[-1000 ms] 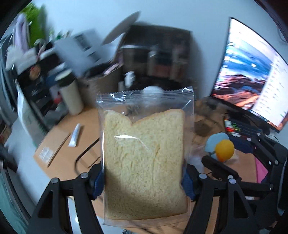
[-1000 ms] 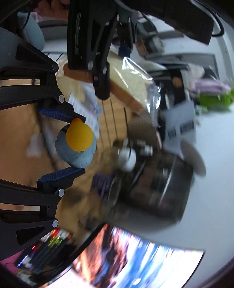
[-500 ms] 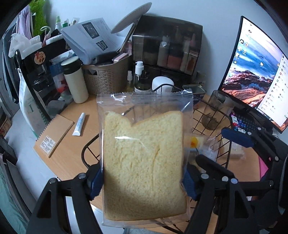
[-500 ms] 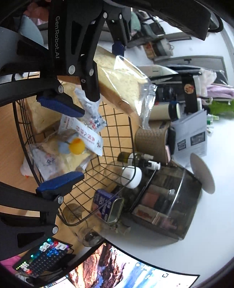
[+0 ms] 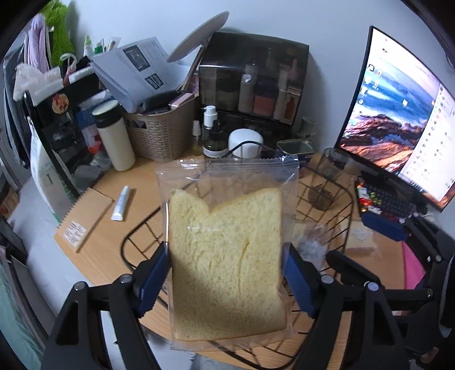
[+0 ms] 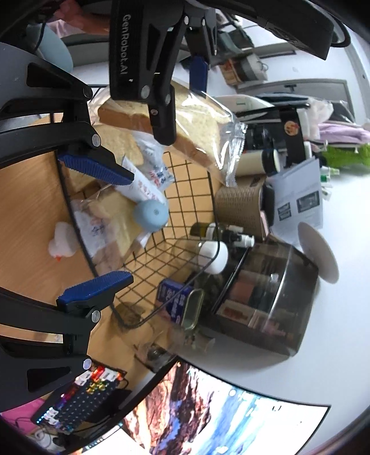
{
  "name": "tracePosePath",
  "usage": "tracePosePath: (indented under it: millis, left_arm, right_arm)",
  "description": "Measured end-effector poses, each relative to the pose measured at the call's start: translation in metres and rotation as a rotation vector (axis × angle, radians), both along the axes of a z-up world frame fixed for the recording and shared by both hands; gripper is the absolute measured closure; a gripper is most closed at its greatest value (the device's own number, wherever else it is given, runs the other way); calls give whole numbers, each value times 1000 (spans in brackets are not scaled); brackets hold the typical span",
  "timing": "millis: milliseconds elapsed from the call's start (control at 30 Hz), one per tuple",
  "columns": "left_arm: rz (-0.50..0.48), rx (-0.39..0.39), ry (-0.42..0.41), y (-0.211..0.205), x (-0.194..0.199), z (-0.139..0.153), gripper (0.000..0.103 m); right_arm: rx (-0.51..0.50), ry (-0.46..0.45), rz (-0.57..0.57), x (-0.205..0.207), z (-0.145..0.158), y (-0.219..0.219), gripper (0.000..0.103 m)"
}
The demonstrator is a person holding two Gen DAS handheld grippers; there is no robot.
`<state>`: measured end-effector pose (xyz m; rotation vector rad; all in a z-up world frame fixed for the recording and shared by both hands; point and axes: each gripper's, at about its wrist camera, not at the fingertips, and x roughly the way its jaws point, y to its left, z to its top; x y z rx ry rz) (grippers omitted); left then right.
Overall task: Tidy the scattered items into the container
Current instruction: 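Carry both items over the wire basket and open both grippers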
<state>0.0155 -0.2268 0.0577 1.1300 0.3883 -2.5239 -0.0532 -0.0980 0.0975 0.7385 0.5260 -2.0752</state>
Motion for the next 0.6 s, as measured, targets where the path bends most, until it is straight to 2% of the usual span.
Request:
tracePosePath:
  millis: [100, 267, 400, 500, 600]
  left_arm:
    - [12, 68, 25, -4, 2, 1, 23]
    - [33, 48, 30, -2, 1, 5, 23]
    - [2, 66, 35, 7, -2, 9, 23]
    - [-31, 73, 47, 15, -1, 14, 23]
    - [-27, 60, 65, 17, 2, 20, 23]
  right_arm:
    - [-16, 0, 2, 2, 5, 7, 38]
    - [-17, -13, 66, 17, 7, 9, 38]
    - [-79, -43, 153, 34, 11, 6, 38]
    - [-47, -24, 142, 35, 1, -5, 38]
    - [-7, -28, 84, 22, -10, -10, 38]
